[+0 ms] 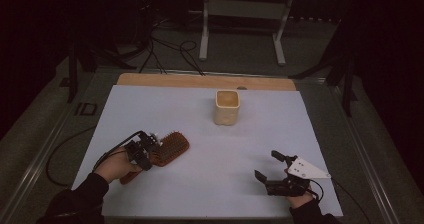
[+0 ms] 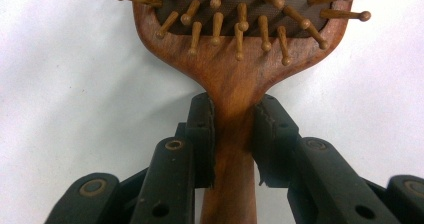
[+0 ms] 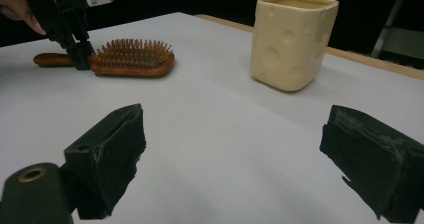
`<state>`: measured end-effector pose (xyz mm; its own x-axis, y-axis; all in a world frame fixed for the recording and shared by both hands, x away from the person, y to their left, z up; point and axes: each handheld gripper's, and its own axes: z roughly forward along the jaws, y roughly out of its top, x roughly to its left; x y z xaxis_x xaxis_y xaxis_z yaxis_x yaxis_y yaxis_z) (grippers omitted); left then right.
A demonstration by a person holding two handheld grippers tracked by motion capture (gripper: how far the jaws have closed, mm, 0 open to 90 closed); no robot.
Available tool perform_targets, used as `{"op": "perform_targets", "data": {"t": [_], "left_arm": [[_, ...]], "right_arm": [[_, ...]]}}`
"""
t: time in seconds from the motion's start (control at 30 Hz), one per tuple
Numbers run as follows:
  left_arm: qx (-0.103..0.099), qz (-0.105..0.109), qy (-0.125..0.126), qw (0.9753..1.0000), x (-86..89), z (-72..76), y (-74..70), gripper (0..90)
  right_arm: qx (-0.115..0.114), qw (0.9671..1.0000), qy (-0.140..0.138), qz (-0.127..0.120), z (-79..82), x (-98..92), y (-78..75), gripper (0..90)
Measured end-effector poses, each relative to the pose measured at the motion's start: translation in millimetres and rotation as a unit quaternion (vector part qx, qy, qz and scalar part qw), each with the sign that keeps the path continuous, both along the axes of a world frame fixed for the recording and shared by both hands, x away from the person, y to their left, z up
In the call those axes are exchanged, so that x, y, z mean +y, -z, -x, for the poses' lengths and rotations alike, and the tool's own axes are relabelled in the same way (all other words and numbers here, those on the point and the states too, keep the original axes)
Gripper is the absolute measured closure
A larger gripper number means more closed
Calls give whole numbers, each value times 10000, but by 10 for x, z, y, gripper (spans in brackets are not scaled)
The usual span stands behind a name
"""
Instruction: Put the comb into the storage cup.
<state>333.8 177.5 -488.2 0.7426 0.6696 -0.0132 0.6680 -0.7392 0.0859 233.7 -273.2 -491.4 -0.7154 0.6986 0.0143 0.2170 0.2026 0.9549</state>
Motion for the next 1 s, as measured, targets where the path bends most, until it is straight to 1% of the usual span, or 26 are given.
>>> {"op": "perform_targets", "data": {"t": [0.07, 0.2, 0.3, 0.37, 0.43, 0.47, 0.5, 0.53, 0.57, 0.6, 0.63, 0.67, 0.7, 0.73, 0.77, 0.8, 0.83, 0.87, 0.97, 1.0], "left_arm": [[-32, 30, -23, 10000, 11, 2, -2, 731], [-70, 243, -163, 9995, 66, 8, -8, 733], [-180, 397, -236, 9988, 96, 33, -6, 734], [-317, 418, -244, 9983, 98, 56, -10, 735], [-405, 444, -266, 9978, 92, 77, -7, 735], [-401, 454, -265, 9978, 93, 80, -7, 735], [-467, 464, -243, 9975, 92, 88, -8, 735], [-469, 511, -284, 9972, 93, 91, -10, 735], [-499, 499, -244, 9972, 91, 100, -12, 735], [-537, 537, -265, 9968, 90, 109, -13, 735], [-530, 585, -268, 9965, 92, 114, -13, 735], [-584, 606, -252, 9961, 89, 126, -15, 735], [-628, 627, -282, 9957, 88, 133, -18, 735], [-642, 701, -304, 9950, 90, 139, -22, 735], [-685, 737, -277, 9945, 95, 145, -32, 735], [-713, 781, -312, 9939, 94, 151, -42, 735], [-792, 817, -315, 9930, 96, 157, -56, 735], [-823, 858, -326, 9924, 100, 160, -74, 735], [-988, 1008, -343, 9894, 110, 177, -136, 735], [-1052, 1065, -361, 9881, 111, 185, -157, 735]], "right_arm": [[4, 10000, 7, -11, -6, -1, 1, 94], [-4, 10000, 26, -7, -8, -11, -2, 95], [1, 10000, 36, -25, -13, -19, 0, 95], [-1, 10000, 36, -23, -13, -20, 1, 95], [20, 10000, 35, -35, -15, -21, 3, 95], [5, 10000, 37, -28, -15, -19, 2, 95], [-2, 10000, 39, -22, -12, -19, 0, 95], [-8, 10000, 36, -14, -13, -19, 1, 95], [0, 10000, 36, -19, -14, -19, 2, 95], [10, 10000, 38, -30, -15, -19, 3, 95], [5, 10000, 37, -23, -14, -20, 2, 95], [-8, 10000, 46, -15, -12, -21, -1, 95], [-10, 10000, 47, -17, -11, -21, -1, 95], [-4, 10000, 41, -15, -14, -22, 1, 95], [14, 10000, 39, -30, -15, -21, 4, 95], [28, 10000, 40, -26, -14, -20, 4, 95], [4, 10000, 42, -12, -13, -19, 2, 95], [-17, 10000, 39, -3, -11, -19, 1, 95], [19, 10000, 39, -26, -14, -19, 3, 95], [15, 10000, 44, -19, -13, -19, 2, 95]]}}
